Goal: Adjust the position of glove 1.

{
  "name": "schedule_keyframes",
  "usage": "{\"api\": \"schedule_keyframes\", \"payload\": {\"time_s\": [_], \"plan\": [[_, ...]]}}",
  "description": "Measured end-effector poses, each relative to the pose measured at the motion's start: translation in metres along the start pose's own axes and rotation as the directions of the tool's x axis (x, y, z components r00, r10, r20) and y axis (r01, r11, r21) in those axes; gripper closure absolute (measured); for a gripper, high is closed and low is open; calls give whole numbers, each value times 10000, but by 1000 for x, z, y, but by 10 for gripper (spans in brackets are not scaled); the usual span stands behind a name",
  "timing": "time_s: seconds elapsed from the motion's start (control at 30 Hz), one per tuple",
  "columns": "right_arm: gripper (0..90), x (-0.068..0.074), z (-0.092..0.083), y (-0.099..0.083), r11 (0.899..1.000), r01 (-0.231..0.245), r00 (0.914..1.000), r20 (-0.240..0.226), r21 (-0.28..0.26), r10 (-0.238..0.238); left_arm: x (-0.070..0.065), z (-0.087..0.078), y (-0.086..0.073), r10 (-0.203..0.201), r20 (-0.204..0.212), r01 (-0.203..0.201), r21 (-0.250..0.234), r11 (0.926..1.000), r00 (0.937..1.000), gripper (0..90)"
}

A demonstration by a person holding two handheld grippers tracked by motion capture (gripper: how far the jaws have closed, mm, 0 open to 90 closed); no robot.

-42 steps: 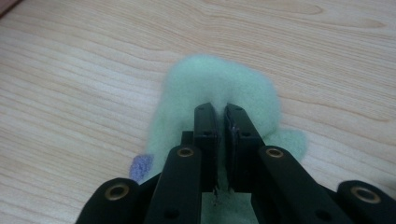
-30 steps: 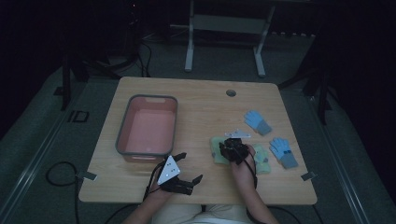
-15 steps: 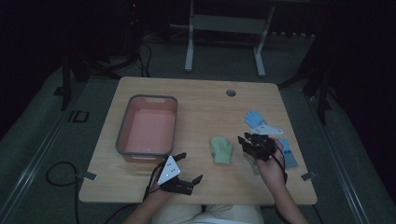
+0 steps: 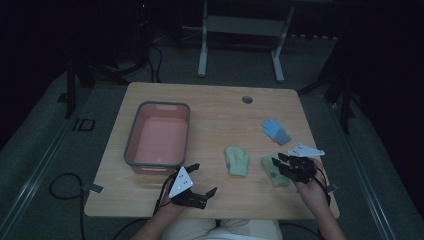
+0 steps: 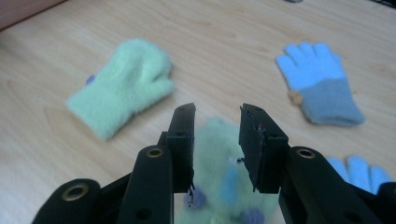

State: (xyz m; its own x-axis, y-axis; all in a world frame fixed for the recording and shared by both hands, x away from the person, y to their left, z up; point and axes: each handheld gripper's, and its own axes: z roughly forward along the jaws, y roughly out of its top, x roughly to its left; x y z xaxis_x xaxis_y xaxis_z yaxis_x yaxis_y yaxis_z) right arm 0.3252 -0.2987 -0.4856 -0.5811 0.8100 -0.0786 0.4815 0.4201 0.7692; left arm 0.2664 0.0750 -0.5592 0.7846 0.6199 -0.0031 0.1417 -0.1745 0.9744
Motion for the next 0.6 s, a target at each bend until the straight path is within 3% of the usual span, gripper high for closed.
{"api": "schedule_keyframes", "payload": {"time_s": [0.27, 0.47, 0.6], "plan": [[640, -10, 2, -21, 10000, 34, 10000, 37, 76, -34, 0, 0, 0, 5, -24, -5, 1, 10000, 10000, 16], [622, -22, 19, -39, 9982, -498, 9979, -403, 322, 511, 0, 0, 0, 23, -19, -23, 7, 10000, 10000, 16], [619, -24, 29, -45, 9970, -466, 9985, -243, 625, 482, 0, 0, 0, 5, -17, -5, 0, 10000, 10000, 16]]}}
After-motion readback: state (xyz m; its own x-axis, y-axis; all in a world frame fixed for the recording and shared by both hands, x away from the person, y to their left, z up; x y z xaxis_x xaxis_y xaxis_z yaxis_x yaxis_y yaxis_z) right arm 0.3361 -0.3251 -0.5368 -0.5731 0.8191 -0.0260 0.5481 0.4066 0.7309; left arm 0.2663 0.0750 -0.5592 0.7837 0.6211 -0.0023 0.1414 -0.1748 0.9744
